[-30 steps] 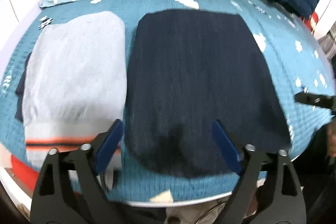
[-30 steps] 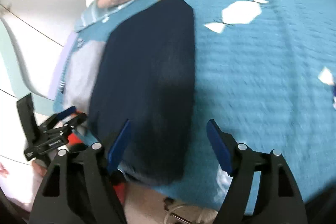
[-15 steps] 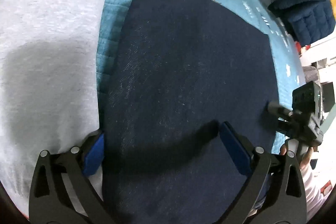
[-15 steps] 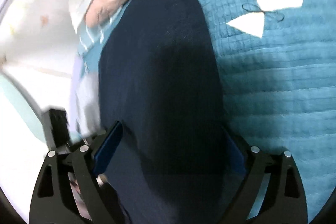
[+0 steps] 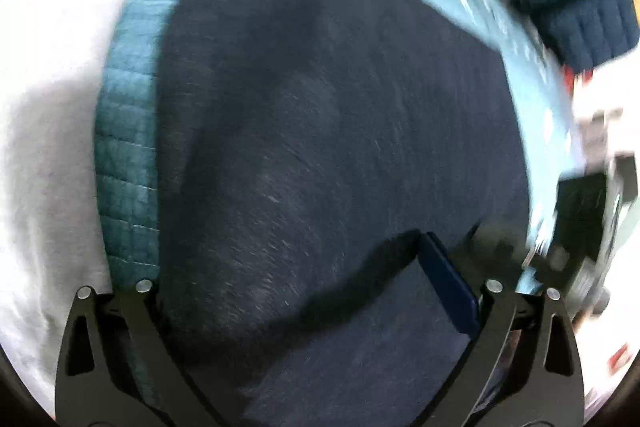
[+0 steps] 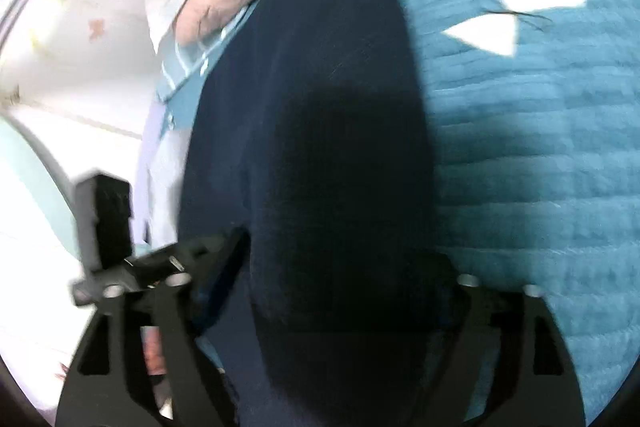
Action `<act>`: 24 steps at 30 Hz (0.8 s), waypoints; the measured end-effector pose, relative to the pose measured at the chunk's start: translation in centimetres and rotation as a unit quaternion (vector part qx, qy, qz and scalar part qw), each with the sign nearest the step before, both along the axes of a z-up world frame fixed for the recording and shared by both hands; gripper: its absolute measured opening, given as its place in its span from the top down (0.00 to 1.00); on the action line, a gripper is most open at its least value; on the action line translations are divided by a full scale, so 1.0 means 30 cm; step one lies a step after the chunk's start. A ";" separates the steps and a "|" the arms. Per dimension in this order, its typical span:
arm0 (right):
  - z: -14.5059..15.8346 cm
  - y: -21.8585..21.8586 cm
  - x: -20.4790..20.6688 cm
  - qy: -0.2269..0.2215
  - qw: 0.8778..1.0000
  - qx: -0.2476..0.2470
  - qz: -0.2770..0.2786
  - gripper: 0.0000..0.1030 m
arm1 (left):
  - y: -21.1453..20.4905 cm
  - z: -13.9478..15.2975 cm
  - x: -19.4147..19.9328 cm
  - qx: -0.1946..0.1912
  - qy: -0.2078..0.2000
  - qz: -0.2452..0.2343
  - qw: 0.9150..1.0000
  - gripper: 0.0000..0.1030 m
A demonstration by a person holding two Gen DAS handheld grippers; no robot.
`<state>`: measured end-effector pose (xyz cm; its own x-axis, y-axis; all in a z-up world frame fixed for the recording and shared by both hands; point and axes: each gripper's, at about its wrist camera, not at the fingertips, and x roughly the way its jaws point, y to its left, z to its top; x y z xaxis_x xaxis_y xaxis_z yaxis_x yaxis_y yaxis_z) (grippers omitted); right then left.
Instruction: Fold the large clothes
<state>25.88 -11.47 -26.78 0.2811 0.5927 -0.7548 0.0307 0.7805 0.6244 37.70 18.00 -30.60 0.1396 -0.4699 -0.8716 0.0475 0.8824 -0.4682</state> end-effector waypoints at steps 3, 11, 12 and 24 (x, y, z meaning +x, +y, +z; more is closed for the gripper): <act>0.042 0.027 -0.020 -0.018 0.998 -0.052 0.018 0.36 | -0.013 0.028 -0.025 0.059 -0.021 0.023 0.998 0.29; 0.115 -0.035 -0.088 -0.035 0.999 0.000 -0.016 0.59 | -0.067 0.211 -0.134 0.153 -0.115 0.003 0.981 0.80; 0.141 -0.039 -0.096 -0.040 0.999 0.007 -0.015 0.60 | -0.063 0.225 -0.137 0.150 -0.112 0.005 0.982 0.80; 0.514 0.127 -0.140 -0.118 0.992 0.023 0.033 0.63 | 0.026 0.552 -0.205 0.145 -0.196 0.032 0.969 0.85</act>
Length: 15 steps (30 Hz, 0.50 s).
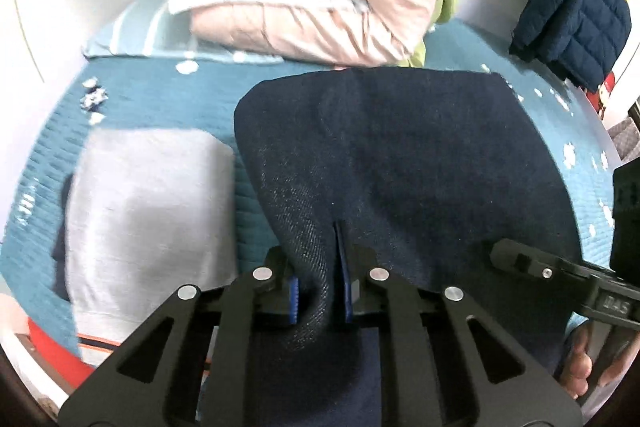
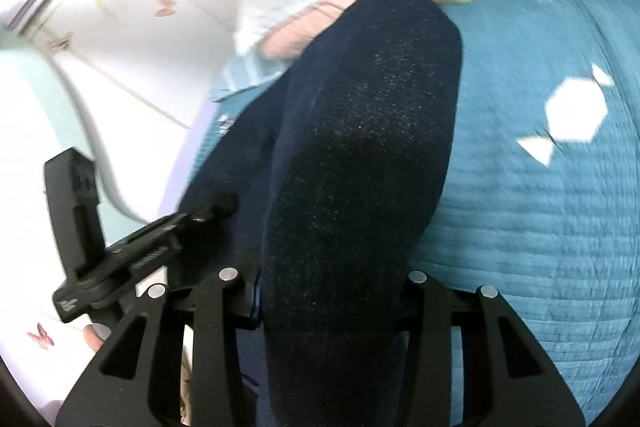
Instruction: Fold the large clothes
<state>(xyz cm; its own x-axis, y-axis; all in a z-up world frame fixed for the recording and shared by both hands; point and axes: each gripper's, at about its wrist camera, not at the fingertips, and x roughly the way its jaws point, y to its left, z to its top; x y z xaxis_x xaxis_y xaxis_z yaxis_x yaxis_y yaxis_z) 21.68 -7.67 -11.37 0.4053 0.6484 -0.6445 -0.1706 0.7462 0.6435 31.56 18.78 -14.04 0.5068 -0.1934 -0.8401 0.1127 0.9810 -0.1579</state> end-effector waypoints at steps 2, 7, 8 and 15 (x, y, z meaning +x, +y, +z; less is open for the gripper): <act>0.078 0.055 0.004 -0.016 1.000 -0.006 0.015 0.63 | 0.044 0.046 -0.018 -0.009 -0.012 0.014 1.000 0.85; 0.278 0.201 0.006 -0.055 0.997 0.005 0.057 0.63 | 0.211 0.232 -0.072 -0.031 -0.052 0.061 0.996 0.85; 0.318 0.245 0.007 -0.065 0.996 0.005 0.069 0.63 | 0.252 0.281 -0.087 -0.030 -0.063 0.072 0.995 0.85; 0.494 0.572 0.035 -0.090 0.984 0.052 0.146 0.63 | 0.504 0.529 -0.152 0.030 -0.108 0.136 0.984 0.85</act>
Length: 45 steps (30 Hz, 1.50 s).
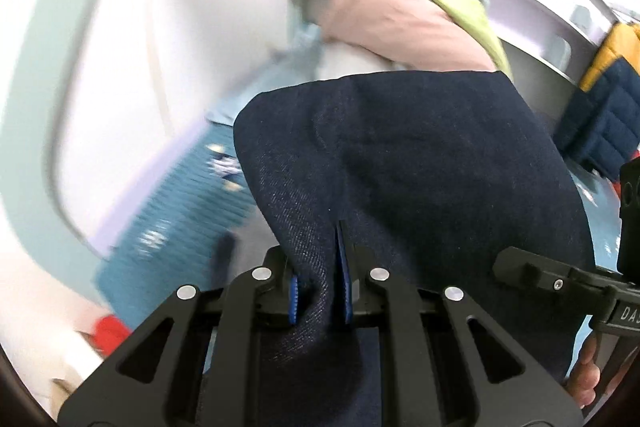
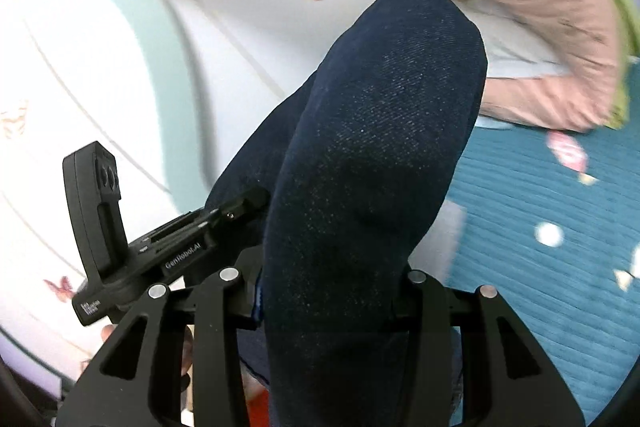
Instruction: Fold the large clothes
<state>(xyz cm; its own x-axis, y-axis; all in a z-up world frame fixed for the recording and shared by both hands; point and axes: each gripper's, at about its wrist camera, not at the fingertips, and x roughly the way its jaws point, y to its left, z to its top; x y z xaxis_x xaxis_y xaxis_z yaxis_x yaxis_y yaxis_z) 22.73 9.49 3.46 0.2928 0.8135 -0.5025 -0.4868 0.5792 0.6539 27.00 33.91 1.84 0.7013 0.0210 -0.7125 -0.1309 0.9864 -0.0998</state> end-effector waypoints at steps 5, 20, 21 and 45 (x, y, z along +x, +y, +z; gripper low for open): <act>-0.016 0.204 0.058 0.037 0.996 0.066 0.049 0.63 | 0.184 0.087 -0.030 0.021 -0.007 0.054 0.998 0.85; -0.753 0.268 0.206 0.141 0.983 -0.113 -0.024 0.63 | 0.288 -0.745 0.237 -0.041 0.176 0.037 0.983 0.84; -0.765 0.261 0.207 0.142 0.983 -0.111 -0.019 0.61 | 0.284 -0.788 0.238 -0.033 0.187 0.041 0.981 0.78; -0.484 0.238 0.111 -0.023 0.988 -0.137 -0.068 0.92 | 0.217 -0.590 0.069 0.103 0.082 0.078 0.988 0.26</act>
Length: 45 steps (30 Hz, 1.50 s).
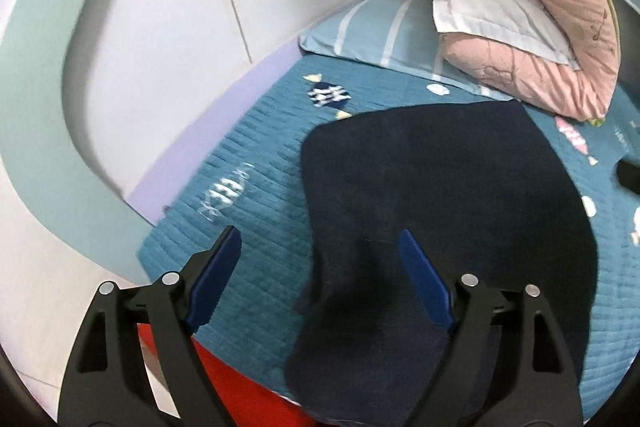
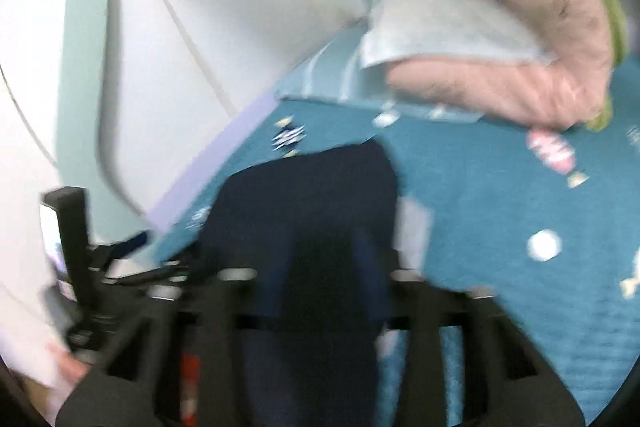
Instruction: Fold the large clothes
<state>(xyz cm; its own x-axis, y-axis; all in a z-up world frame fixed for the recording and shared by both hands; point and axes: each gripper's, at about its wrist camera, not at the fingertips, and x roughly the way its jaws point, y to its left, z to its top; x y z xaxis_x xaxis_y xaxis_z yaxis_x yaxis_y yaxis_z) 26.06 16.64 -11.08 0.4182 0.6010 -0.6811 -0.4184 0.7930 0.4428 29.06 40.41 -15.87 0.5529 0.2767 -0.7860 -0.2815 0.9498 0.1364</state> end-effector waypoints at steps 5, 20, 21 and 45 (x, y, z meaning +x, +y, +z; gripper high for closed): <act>-0.168 0.120 0.029 0.040 0.987 -0.153 -0.016 1.00 | 0.000 -0.120 0.041 -0.062 0.044 -0.002 0.997 0.71; 0.004 -0.124 -0.167 0.018 0.995 -0.088 -0.050 0.40 | -0.232 -0.004 -0.142 -0.011 0.025 -0.004 1.000 0.11; 0.045 -0.166 -0.207 -0.008 0.993 -0.098 -0.071 0.22 | -0.257 0.020 -0.159 -0.015 0.022 -0.003 1.000 0.11; 0.412 -0.769 -0.729 -0.197 0.947 -0.127 -0.221 0.07 | -0.903 0.557 -0.572 -0.004 -0.135 -0.056 0.989 0.09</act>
